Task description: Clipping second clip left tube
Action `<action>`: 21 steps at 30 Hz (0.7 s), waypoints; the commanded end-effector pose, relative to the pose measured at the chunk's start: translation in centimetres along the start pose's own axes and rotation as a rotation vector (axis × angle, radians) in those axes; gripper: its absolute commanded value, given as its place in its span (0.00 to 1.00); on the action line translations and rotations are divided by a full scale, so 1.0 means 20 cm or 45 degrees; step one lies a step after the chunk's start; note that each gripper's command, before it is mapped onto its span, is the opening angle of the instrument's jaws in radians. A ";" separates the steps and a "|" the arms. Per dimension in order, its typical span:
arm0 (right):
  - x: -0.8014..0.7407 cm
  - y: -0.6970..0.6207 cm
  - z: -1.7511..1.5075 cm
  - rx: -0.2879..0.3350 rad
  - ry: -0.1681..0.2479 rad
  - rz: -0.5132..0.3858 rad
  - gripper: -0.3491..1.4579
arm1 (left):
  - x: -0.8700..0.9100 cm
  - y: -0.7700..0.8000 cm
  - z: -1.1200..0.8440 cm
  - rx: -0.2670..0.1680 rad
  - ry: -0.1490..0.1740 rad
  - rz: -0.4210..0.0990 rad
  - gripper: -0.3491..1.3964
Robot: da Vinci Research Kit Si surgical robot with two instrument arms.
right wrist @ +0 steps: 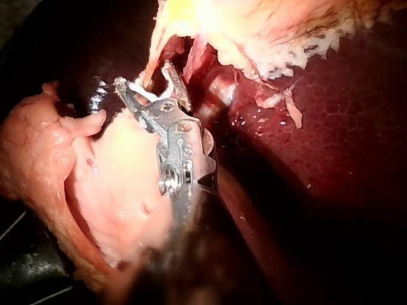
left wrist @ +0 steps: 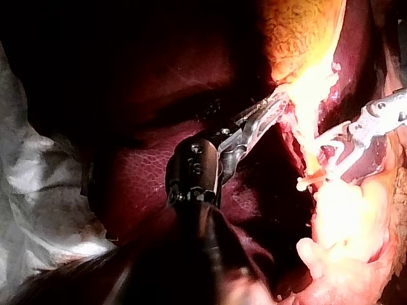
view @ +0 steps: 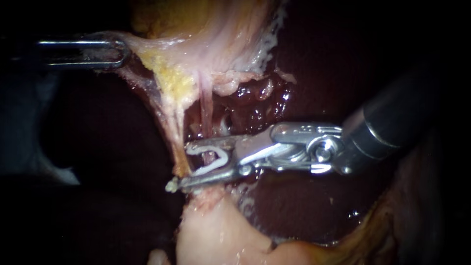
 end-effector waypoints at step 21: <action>-0.005 -0.007 0.023 0.070 -0.034 0.016 0.47 | -0.001 0.001 0.002 -0.001 0.000 0.000 0.00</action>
